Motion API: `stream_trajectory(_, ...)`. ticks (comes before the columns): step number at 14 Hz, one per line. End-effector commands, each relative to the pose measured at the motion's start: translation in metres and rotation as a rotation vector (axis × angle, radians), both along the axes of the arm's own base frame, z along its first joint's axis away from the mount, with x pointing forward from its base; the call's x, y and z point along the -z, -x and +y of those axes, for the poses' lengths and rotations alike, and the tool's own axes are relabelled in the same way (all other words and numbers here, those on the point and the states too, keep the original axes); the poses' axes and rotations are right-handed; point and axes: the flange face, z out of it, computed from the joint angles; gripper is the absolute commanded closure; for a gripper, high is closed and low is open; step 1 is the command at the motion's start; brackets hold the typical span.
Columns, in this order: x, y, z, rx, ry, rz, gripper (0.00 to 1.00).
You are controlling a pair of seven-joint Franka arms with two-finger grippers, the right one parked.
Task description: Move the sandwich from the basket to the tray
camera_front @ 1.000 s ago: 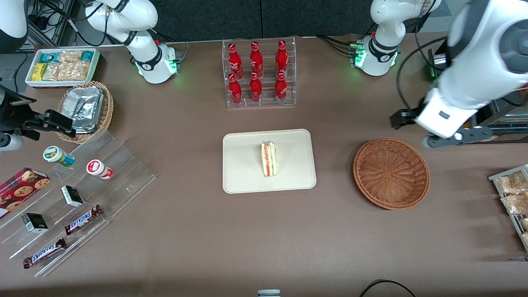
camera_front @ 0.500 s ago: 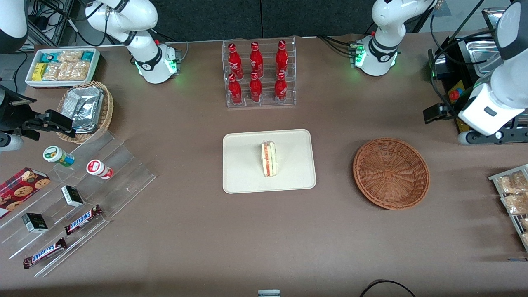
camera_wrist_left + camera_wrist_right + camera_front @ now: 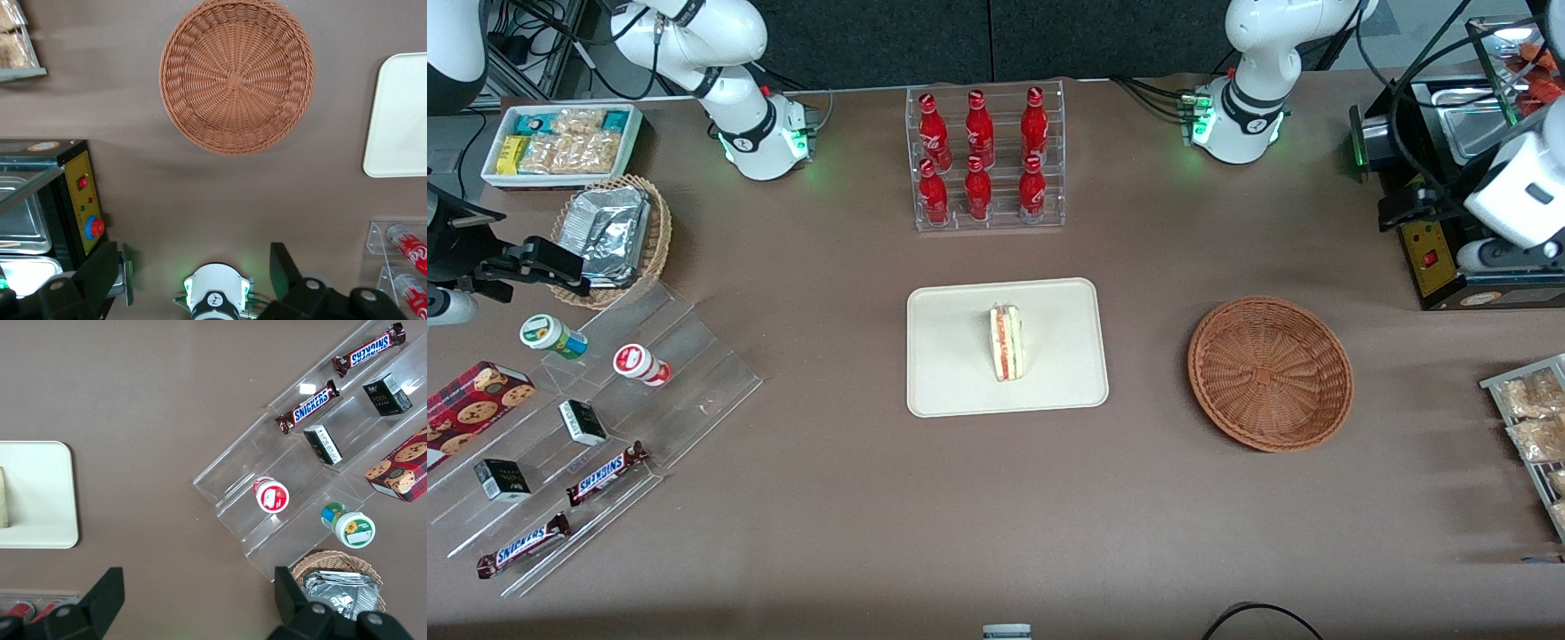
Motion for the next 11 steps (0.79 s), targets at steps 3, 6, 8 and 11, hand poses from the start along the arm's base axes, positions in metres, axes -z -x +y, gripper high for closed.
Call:
stream_trajectory(3,-0.003,0.010,-0.011,0.024,0.020,-0.010,0.00)
stream_trajectory(6,-0.004,0.008,-0.010,0.009,0.011,-0.014,0.00)
stream_trajectory(8,-0.004,0.005,-0.009,-0.003,0.006,-0.017,0.00)
stream_trajectory(11,-0.003,0.002,-0.005,-0.005,0.017,-0.012,0.00)
